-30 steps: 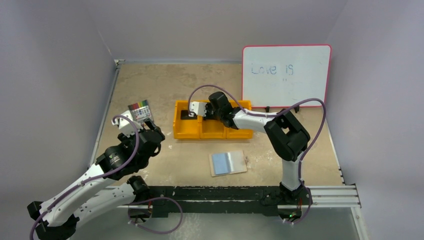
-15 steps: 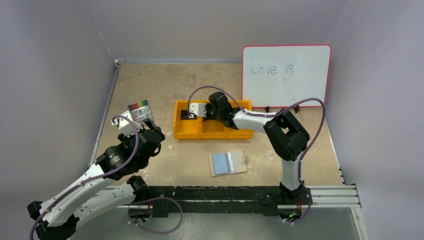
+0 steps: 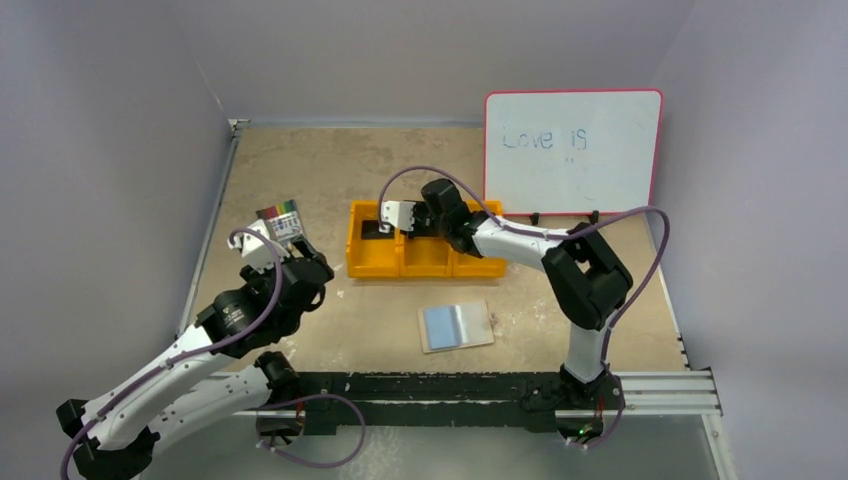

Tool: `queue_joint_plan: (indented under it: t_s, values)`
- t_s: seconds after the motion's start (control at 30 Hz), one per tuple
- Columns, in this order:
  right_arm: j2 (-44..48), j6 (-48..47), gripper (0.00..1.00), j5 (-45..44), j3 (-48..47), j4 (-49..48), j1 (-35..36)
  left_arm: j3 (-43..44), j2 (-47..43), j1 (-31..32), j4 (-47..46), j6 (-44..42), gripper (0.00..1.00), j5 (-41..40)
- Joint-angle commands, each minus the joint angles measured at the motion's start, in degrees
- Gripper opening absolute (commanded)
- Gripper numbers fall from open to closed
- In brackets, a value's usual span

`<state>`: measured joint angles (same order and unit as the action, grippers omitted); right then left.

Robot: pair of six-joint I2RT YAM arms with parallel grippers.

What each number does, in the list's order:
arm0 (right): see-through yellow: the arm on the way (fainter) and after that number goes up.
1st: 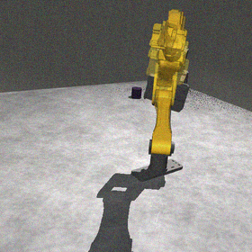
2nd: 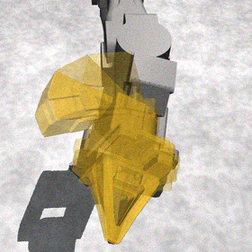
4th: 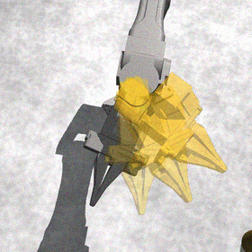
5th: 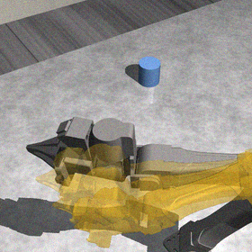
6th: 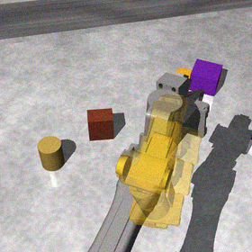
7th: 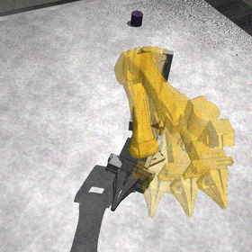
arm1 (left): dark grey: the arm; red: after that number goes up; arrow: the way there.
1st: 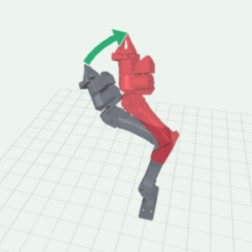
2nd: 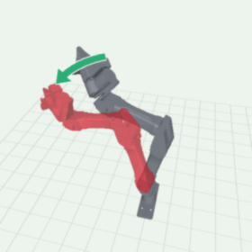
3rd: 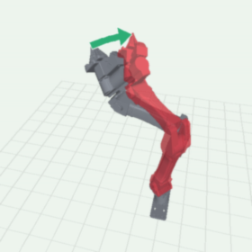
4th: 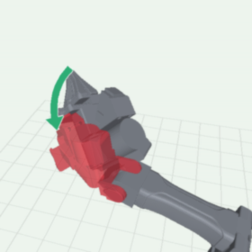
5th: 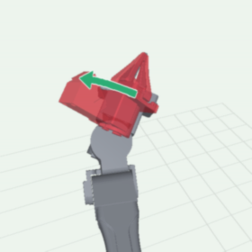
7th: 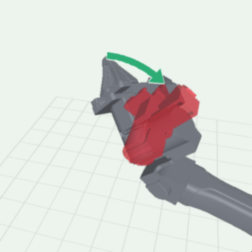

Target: Take the credit cards out of the card holder

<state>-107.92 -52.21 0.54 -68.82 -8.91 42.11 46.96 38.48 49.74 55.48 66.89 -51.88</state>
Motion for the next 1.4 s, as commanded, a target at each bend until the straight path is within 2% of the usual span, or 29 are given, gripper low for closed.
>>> queue_joint_plan:
  t_s: [0.0, 0.17, 0.27, 0.47, 0.57, 0.6, 0.63, 0.73, 0.8, 0.87, 1.07, 1.37]
  values:
    - [5.7, 2.0, 0.34, 2.6, -0.5, 1.1, 0.3, -0.5, 1.1, 0.0, -3.0, -0.4, 0.76, 0.8]
    - [10.1, 4.3, 0.35, 3.9, 1.6, 0.4, 0.2, -1.0, 2.2, 0.0, -4.2, -0.8, 0.76, 2.1]
    - [13.7, 9.0, 0.36, 4.6, 3.1, -1.5, 0.2, -1.0, 2.9, 0.0, -5.2, -1.2, 0.76, 2.7]
    - [24.3, 31.2, 0.41, 0.7, 11.2, -13.8, 0.2, -1.2, 4.5, 0.0, -7.4, -1.9, 0.76, 3.9]
    - [26.6, 45.5, 0.27, -1.5, 14.7, -16.1, 0.2, -0.9, 5.9, 0.0, -8.6, -2.5, 0.76, 4.6]
    - [26.1, 49.7, 0.18, -1.3, 15.0, -15.1, 0.2, -0.8, 6.4, 0.0, -8.9, -2.6, 0.76, 4.6]
    - [25.0, 52.6, 0.14, -0.7, 14.6, -13.5, 0.2, -0.6, 6.8, 0.0, -9.0, -2.7, 0.76, 4.6]
    - [18.6, 59.0, 0.12, 2.3, 9.6, -4.9, 0.2, 0.0, 7.7, 0.0, -9.0, -2.7, 0.76, 4.7]
    - [12.8, 60.2, 0.00, 5.7, 3.9, 3.2, 0.1, 0.2, 7.6, 0.0, -8.9, -2.5, 0.76, 4.8]
    - [8.2, 61.1, 0.00, 4.5, 0.2, 7.7, 0.1, 0.2, 7.3, 0.0, -8.3, -2.1, 0.76, 4.7]
    - [7.2, 66.2, 0.00, 2.9, 2.3, 4.8, 0.6, 0.1, 4.4, 0.0, -6.2, -0.4, 0.76, 3.1]
    - [-0.9, 68.4, 0.00, -2.0, -2.0, 8.6, 0.7, -0.1, 2.6, 0.0, -5.8, 0.0, 0.76, 1.6]
